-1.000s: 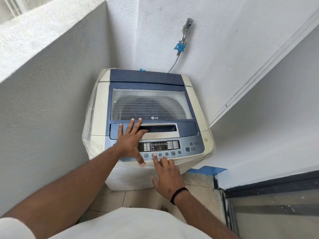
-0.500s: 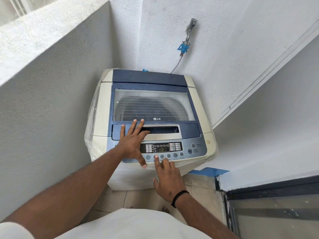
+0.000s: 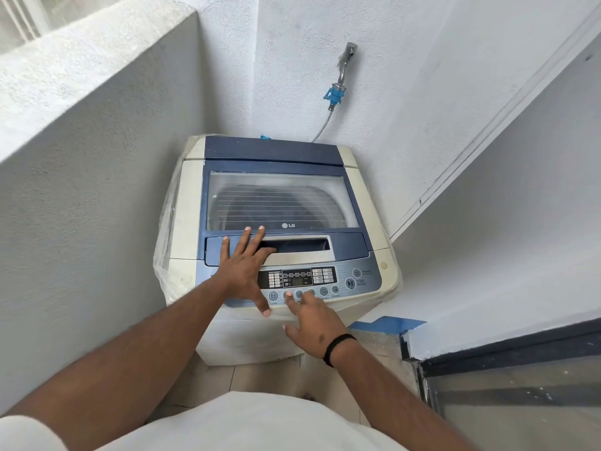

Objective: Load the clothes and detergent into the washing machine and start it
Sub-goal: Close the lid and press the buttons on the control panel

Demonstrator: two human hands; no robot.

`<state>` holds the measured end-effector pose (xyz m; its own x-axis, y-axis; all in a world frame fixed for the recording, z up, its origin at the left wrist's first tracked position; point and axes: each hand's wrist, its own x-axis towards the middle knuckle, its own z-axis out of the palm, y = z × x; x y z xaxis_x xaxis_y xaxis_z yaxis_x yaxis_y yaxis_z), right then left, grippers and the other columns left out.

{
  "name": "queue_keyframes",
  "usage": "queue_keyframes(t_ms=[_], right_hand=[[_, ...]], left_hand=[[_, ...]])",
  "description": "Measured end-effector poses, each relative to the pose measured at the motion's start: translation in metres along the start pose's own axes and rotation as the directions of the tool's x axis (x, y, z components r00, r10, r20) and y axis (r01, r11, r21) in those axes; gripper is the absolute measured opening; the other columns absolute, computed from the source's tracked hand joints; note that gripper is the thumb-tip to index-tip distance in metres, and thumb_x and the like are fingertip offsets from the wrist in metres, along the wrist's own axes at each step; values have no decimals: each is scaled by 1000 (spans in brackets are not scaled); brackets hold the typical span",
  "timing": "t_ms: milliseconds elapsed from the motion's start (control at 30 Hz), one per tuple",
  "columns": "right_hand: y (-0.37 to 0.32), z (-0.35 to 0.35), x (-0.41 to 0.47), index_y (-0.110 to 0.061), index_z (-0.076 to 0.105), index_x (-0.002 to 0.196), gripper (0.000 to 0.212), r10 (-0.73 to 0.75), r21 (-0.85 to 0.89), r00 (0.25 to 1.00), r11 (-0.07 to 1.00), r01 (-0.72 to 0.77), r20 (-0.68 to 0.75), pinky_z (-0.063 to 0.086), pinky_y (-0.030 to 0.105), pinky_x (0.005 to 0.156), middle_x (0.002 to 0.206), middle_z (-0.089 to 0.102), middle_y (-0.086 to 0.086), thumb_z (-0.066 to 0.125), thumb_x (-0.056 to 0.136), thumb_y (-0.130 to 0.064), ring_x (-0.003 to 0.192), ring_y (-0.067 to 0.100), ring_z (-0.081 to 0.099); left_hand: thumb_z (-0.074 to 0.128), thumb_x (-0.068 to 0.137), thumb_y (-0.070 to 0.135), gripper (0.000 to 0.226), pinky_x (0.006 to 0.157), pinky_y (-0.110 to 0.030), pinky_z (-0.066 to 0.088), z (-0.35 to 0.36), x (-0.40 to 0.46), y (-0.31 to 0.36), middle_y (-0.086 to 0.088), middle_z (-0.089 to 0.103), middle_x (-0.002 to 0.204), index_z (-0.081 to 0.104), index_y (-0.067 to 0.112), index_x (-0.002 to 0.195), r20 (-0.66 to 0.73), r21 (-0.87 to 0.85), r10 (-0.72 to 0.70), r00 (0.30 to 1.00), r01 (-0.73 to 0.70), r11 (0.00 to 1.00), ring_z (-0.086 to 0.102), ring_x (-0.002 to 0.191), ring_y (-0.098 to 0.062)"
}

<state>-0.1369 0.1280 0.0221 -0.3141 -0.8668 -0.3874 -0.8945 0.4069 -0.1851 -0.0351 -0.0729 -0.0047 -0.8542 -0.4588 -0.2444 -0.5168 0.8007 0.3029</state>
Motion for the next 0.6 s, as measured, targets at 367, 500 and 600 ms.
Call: queue_keyframes(t_ms=[367, 500, 600], right_hand=[[21, 29, -37, -23, -5, 158, 87, 66, -5, 996, 998, -66, -54, 45, 42, 96, 129, 43, 3, 48, 94, -49, 116, 25, 42], [20, 31, -36, -22, -8, 158, 90, 75, 5, 996, 997, -75, -52, 45, 43, 98, 131, 43, 4, 48, 93, -50, 117, 27, 41], [19, 31, -36, -22, -9, 157, 90, 79, 16, 996, 997, -78, -48, 45, 43, 98, 132, 43, 4, 48, 93, -49, 118, 27, 41]], left_hand=[[80, 35, 84, 144, 114, -63, -22, 2, -1, -1, 3, -28, 164, 19, 34, 155, -20, -20, 11, 1000, -11, 1000, -34, 147, -27], [79, 35, 84, 143, 114, -63, -21, 3, -2, -2, 3, -27, 165, 19, 35, 155, -23, -20, 14, 1000, -14, 1000, -34, 148, -27], [79, 35, 84, 143, 113, -63, -21, 3, -1, -2, 3, -26, 165, 19, 34, 155, -27, -18, 15, 1000, -16, 1000, -33, 148, -27]])
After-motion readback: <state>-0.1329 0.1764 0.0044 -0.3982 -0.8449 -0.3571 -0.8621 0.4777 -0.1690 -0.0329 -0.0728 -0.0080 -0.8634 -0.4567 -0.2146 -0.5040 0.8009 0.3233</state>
